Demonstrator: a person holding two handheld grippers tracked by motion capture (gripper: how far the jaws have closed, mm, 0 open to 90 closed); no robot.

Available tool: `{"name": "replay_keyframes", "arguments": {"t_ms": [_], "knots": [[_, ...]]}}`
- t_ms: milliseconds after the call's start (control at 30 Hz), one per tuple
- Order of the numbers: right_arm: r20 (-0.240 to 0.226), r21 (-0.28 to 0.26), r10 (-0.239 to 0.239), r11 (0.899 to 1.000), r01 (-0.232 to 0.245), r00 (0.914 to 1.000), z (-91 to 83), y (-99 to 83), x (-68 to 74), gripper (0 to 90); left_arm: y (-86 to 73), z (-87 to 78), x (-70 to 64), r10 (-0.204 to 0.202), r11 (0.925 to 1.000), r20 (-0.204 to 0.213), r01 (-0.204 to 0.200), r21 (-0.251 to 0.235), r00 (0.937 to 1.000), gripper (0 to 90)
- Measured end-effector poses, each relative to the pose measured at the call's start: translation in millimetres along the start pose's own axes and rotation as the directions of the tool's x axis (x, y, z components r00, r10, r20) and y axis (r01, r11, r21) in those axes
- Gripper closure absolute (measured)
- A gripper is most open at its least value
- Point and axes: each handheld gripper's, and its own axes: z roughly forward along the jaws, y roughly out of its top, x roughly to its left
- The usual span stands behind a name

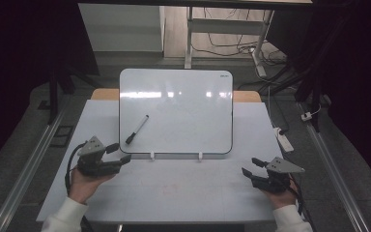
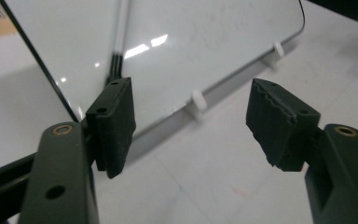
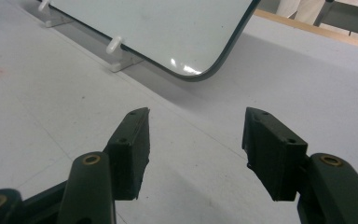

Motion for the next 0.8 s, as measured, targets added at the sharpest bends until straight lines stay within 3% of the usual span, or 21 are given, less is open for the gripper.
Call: {"name": "replay_keyframes", "arguments": {"t_ms": [233, 800], "knots": [[-0.001, 0.014, 0.002, 1.0, -0.002, 1.0, 1.8, -4.2, -4.3, 40.6, -30.1, -0.1, -3.5, -0.028, 0.999, 0.048, 0.027, 0.035, 0.9985, 29.1], [-0.013, -0.005, -0.015, 1.0, 0.015, 0.9998, 1.2, 1.4, -1.5, 40.5, -33.7, 3.5, -4.4, -0.017, 0.9983, 0.014, 0.016, 0.056, 0.9998, 27.0]]}}
